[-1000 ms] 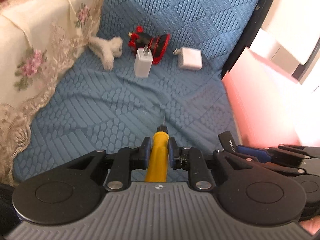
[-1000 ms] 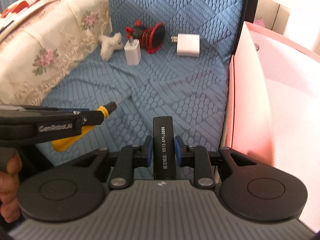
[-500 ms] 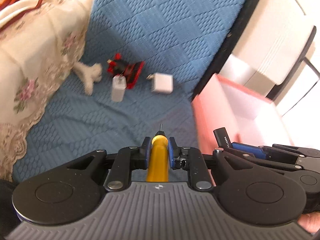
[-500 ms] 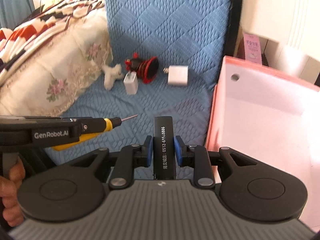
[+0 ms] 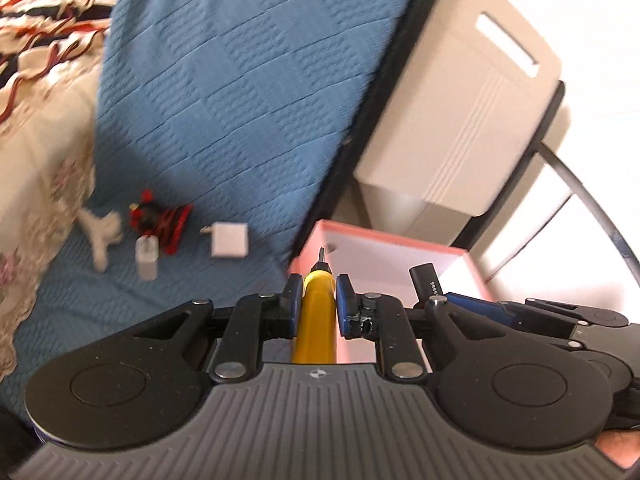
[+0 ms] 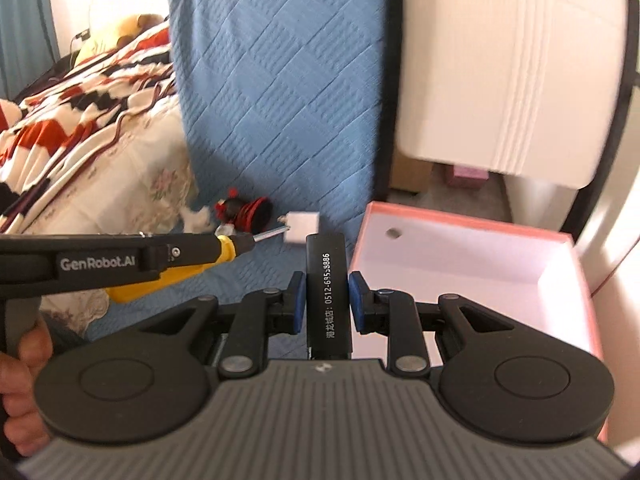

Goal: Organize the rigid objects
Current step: 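Lower both into the pink box and open both tools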

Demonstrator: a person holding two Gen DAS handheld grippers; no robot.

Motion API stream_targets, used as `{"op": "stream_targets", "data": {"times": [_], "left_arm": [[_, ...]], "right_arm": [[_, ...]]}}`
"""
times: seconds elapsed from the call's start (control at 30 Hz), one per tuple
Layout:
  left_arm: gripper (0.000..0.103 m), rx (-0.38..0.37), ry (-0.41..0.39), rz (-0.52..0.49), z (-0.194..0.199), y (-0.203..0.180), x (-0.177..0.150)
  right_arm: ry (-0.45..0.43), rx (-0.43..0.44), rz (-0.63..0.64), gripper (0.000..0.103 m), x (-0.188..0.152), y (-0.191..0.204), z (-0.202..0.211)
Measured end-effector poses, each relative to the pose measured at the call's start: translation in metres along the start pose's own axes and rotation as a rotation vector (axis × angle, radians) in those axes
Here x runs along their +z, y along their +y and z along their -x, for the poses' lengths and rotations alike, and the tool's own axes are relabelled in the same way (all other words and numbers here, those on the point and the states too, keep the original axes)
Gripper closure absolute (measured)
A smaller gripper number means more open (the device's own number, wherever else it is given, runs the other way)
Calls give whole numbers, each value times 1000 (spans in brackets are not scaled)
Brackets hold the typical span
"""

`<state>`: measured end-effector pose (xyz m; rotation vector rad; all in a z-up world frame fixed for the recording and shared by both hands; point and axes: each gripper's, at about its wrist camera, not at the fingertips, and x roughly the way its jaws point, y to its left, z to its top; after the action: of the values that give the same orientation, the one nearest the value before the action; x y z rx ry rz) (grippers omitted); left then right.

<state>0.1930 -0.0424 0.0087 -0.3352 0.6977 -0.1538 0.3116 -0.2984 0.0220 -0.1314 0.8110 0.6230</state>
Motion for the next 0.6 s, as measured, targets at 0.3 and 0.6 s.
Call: {"op": "stream_targets", "data": {"times": [0.3, 0.6], "left_arm": [[82, -75, 29, -41, -29, -58, -3], [82, -107, 135, -59, -86, -87, -40]], "right_arm": [[13, -82, -39, 76, -14, -54, 1], [116, -138, -102, 76, -62, -104, -24]]}}
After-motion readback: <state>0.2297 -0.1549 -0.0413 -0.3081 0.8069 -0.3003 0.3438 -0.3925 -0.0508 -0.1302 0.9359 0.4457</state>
